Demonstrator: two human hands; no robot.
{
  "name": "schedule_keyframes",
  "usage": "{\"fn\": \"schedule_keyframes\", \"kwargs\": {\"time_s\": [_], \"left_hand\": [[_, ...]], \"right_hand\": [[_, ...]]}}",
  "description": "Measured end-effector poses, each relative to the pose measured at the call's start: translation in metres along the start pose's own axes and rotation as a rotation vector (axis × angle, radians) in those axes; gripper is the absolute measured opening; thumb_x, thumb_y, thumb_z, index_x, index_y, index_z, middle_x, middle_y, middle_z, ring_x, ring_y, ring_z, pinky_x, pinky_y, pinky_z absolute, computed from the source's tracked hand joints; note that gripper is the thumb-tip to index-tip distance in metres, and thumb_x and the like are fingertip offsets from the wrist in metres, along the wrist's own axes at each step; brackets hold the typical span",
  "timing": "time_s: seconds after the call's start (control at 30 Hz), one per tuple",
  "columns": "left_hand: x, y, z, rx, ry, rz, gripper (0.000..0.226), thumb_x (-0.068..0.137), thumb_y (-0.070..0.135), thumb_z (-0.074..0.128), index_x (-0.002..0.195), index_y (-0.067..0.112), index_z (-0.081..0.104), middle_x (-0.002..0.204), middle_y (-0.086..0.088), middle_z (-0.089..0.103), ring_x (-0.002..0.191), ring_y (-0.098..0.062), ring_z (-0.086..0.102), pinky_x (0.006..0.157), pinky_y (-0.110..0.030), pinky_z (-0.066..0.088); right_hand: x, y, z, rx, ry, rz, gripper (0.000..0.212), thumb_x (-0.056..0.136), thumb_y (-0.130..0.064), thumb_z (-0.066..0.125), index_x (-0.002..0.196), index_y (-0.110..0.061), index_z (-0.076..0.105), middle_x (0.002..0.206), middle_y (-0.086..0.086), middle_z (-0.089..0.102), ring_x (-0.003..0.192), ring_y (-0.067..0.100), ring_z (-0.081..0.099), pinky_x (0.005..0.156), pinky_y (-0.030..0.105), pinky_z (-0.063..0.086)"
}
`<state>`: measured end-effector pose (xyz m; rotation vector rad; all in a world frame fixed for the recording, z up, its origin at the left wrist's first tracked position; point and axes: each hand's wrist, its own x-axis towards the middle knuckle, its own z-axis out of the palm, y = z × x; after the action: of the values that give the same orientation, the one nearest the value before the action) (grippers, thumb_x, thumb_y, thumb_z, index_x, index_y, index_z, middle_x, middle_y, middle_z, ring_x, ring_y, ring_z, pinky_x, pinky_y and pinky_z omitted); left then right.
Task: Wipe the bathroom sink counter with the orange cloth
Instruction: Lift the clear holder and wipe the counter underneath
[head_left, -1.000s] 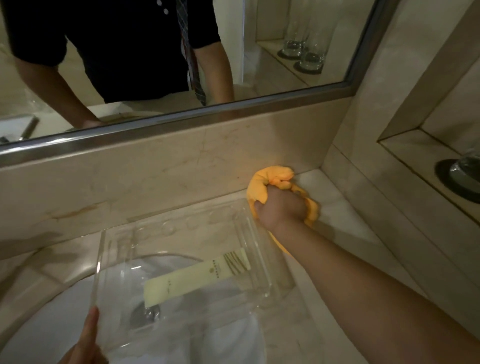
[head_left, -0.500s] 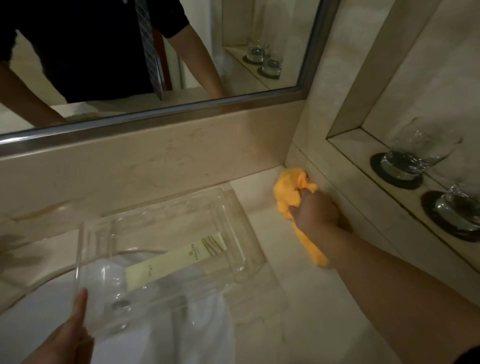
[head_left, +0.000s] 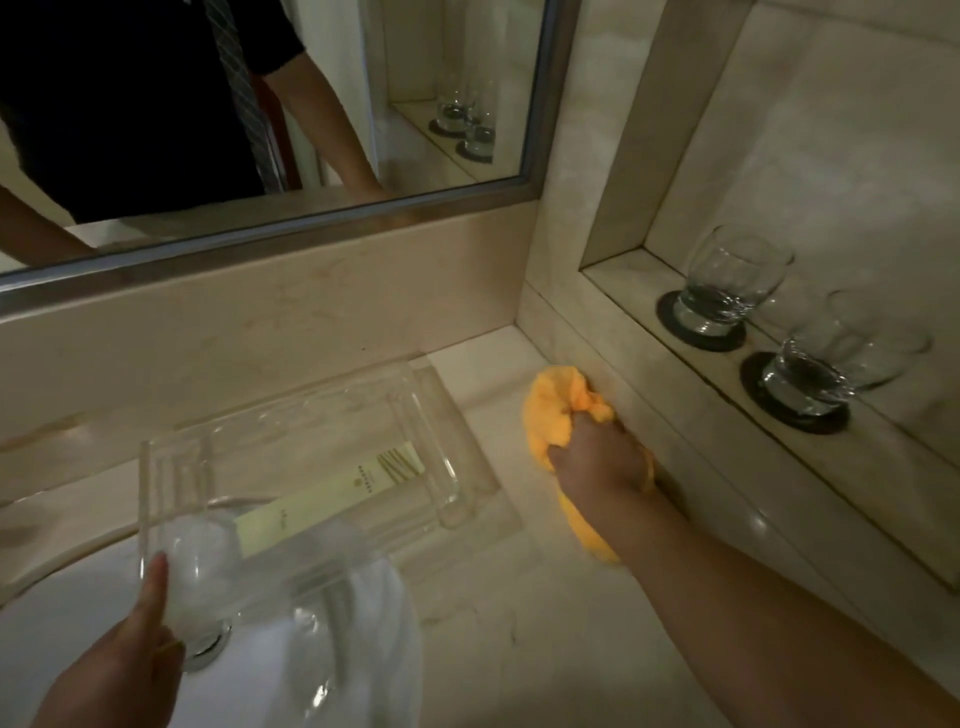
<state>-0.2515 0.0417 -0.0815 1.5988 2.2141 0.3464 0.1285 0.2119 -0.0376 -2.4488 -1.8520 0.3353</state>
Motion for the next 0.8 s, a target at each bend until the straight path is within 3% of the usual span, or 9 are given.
{"fn": "schedule_keyframes", "kwargs": {"time_s": [0.03,0.07,0.13,0.2,0.37,0.5,0.6,0.8], "left_hand": [[-0.001,0.008,0.001,0.000,0.004,0.041,0.085,0.063,-0.002,0.070,0.139,0.003,0.033,0.053,-0.020,0.059,0.035,-0.029,0.050,0.045,-0.031,0.045],[-0.001,0.020,0.002,0.013,0.033,0.088,0.086,0.062,-0.009,0.069,0.139,0.007,0.035,0.049,-0.020,0.059,0.033,-0.028,0.050,0.043,-0.034,0.047],[-0.001,0.046,0.003,0.063,0.095,0.106,0.079,0.068,-0.002,0.065,0.140,0.010,0.033,0.059,-0.026,0.065,0.043,-0.037,0.060,0.046,-0.042,0.050],[0.003,0.067,0.010,0.026,0.113,0.058,0.078,0.073,-0.001,0.064,0.143,0.009,0.030,0.076,-0.030,0.069,0.062,-0.042,0.066,0.056,-0.041,0.049],[0.015,0.126,0.020,-0.010,0.088,0.087,0.074,0.089,0.013,0.048,0.148,0.014,0.003,0.097,-0.019,0.066,0.077,-0.030,0.057,0.064,-0.031,0.035],[0.030,0.159,0.026,-0.025,0.079,0.087,0.072,0.091,0.015,0.045,0.148,0.012,0.001,0.081,-0.010,0.058,0.070,-0.023,0.049,0.063,-0.030,0.035],[0.038,0.177,0.031,-0.025,0.037,0.081,0.072,0.091,0.015,0.045,0.148,0.011,0.000,0.075,-0.005,0.051,0.067,-0.020,0.046,0.061,-0.031,0.035],[0.045,0.186,0.039,-0.036,0.039,0.078,0.073,0.092,0.016,0.047,0.148,0.012,0.000,0.081,-0.012,0.061,0.068,-0.021,0.050,0.060,-0.032,0.039]], "right_hand": [[-0.003,0.008,0.001,-0.004,-0.012,0.040,0.046,0.082,-0.045,0.059,0.121,-0.021,0.051,0.126,0.012,0.055,0.114,0.033,0.053,0.089,0.039,0.046],[-0.008,0.013,0.002,-0.001,-0.001,0.046,0.046,0.083,-0.046,0.058,0.121,-0.021,0.051,0.126,0.012,0.055,0.113,0.032,0.054,0.088,0.039,0.046],[-0.020,0.022,0.001,-0.027,0.004,0.076,0.046,0.083,-0.046,0.058,0.121,-0.020,0.052,0.125,0.012,0.056,0.112,0.032,0.055,0.086,0.037,0.048],[-0.033,0.036,0.001,-0.037,0.002,0.088,0.044,0.083,-0.044,0.059,0.118,-0.019,0.053,0.123,0.011,0.057,0.110,0.030,0.057,0.085,0.035,0.048],[-0.077,0.082,0.000,-0.057,0.016,0.058,0.035,0.080,-0.046,0.058,0.106,-0.023,0.054,0.114,0.004,0.062,0.105,0.025,0.061,0.083,0.032,0.047],[-0.105,0.113,0.001,-0.073,0.009,0.056,0.038,0.075,-0.049,0.056,0.106,-0.027,0.052,0.110,0.001,0.064,0.102,0.023,0.062,0.083,0.034,0.047],[-0.119,0.127,0.000,-0.058,-0.021,0.088,0.047,0.077,-0.052,0.054,0.118,-0.032,0.048,0.123,-0.002,0.058,0.112,0.021,0.057,0.091,0.032,0.043],[-0.134,0.142,-0.005,-0.008,-0.041,0.109,0.059,0.078,-0.053,0.053,0.132,-0.035,0.039,0.138,-0.003,0.048,0.125,0.018,0.047,0.101,0.029,0.035]]}}
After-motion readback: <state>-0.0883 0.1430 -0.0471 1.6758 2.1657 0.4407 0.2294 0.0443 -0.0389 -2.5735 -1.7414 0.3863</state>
